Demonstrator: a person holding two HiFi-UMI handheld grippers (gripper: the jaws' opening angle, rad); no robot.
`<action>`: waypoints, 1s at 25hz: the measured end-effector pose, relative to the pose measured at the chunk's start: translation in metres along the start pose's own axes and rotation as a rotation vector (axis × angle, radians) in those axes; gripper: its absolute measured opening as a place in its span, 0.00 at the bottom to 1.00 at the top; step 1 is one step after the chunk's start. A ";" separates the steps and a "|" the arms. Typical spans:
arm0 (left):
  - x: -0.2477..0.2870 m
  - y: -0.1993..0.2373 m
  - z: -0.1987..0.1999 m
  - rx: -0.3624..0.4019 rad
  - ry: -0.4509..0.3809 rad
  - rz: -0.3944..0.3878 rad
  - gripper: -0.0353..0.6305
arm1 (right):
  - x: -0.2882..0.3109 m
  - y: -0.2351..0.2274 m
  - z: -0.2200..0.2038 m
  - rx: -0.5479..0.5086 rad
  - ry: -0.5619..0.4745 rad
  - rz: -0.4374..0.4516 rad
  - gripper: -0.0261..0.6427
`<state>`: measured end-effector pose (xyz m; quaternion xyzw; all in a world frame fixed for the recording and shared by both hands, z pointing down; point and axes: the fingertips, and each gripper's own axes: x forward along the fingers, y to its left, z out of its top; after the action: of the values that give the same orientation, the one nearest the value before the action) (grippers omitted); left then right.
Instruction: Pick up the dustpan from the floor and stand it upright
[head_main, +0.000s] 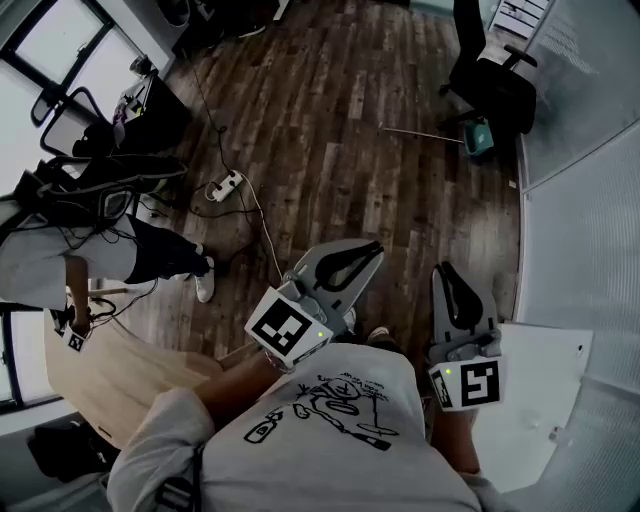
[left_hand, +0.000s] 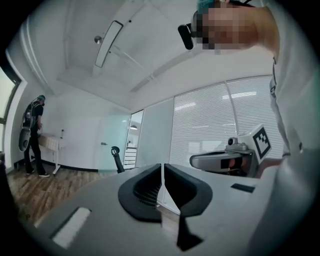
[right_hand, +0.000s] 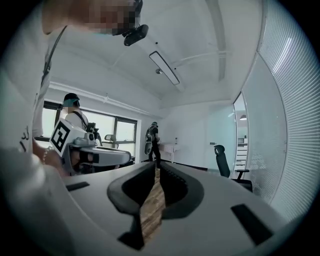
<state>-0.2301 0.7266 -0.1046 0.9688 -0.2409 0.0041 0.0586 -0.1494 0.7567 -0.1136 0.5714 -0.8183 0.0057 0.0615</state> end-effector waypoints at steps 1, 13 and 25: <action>-0.001 0.006 0.001 0.001 0.003 0.000 0.08 | 0.005 0.001 0.002 0.001 -0.002 -0.002 0.08; 0.036 0.059 -0.004 -0.020 0.013 -0.004 0.08 | 0.062 -0.027 -0.005 0.018 0.012 0.003 0.08; 0.178 0.118 0.012 0.007 0.014 -0.019 0.08 | 0.135 -0.164 -0.006 0.037 -0.013 -0.023 0.08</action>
<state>-0.1280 0.5383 -0.0971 0.9712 -0.2312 0.0112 0.0572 -0.0415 0.5744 -0.1036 0.5819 -0.8118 0.0164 0.0457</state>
